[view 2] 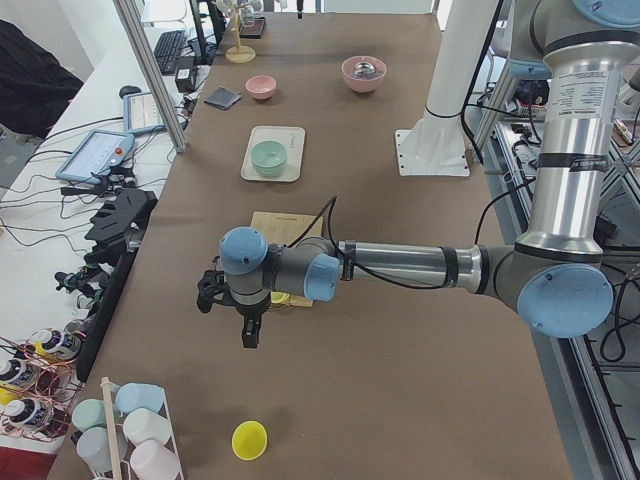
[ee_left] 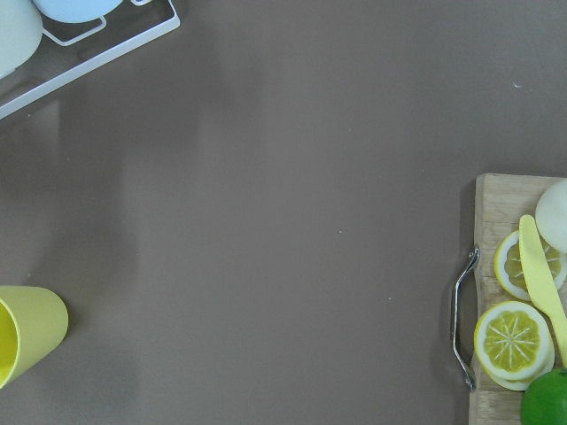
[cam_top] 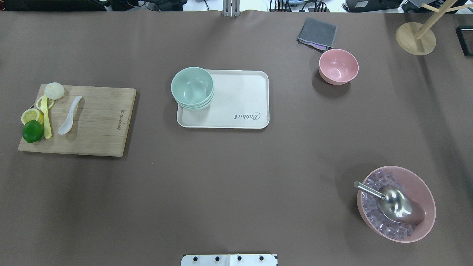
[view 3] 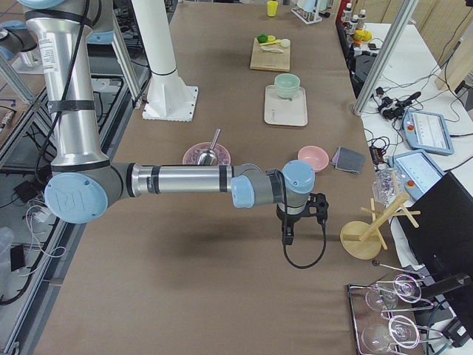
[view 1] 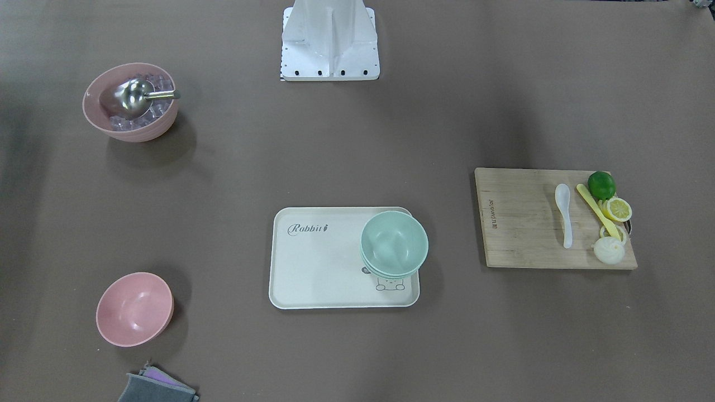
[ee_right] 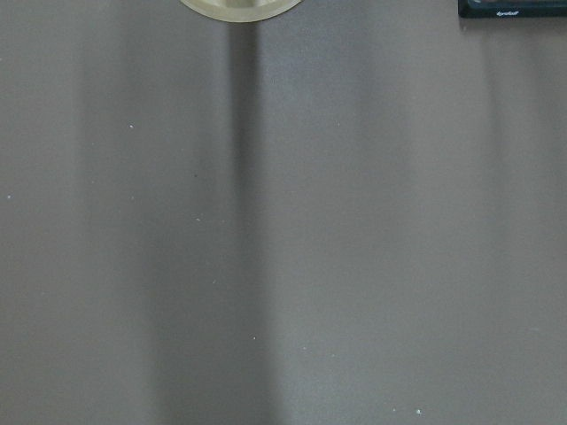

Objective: Stack pink bowl on green and place spoon

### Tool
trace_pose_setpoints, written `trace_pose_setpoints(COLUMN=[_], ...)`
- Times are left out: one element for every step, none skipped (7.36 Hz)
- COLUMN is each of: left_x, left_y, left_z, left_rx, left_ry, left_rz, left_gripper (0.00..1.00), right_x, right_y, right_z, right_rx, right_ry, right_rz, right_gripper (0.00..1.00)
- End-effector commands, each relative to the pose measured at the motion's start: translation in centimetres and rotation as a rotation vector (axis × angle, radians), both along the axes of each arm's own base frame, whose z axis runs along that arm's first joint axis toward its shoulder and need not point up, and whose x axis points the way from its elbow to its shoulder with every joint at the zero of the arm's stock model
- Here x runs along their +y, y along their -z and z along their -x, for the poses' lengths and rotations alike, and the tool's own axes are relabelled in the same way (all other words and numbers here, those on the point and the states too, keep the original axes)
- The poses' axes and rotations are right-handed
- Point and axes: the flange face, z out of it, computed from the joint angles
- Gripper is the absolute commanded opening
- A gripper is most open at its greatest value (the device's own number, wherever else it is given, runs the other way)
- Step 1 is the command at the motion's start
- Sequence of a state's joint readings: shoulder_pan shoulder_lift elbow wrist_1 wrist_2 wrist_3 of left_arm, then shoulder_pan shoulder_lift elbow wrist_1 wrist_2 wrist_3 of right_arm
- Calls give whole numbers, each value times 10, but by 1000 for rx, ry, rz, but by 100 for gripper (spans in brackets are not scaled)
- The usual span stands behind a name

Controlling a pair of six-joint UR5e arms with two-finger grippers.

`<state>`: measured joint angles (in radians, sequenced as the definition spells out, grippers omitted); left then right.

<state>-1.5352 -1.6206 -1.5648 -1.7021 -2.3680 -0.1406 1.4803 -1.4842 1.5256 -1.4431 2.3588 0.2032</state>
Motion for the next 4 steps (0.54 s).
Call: trace_pose_setpoints(left_x=[17, 18, 18, 18], left_y=[-4, -4, -5, -5], left_z=[-1, -1, 0, -1], left_rx=[20, 18, 15, 14], left_ry=[-4, -4, -3, -4], left_rz=[5, 5, 6, 6], left_gripper=[99, 99, 99, 98], right_x=[3, 5, 5, 8], right_y=[1, -1, -2, -4], right_z=[0, 0, 0, 0], right_rx=[-4, -7, -7, -6], right_ry=[0, 1, 1, 2], right_rz=[0, 0, 0, 0], right_gripper=[100, 100, 100, 100])
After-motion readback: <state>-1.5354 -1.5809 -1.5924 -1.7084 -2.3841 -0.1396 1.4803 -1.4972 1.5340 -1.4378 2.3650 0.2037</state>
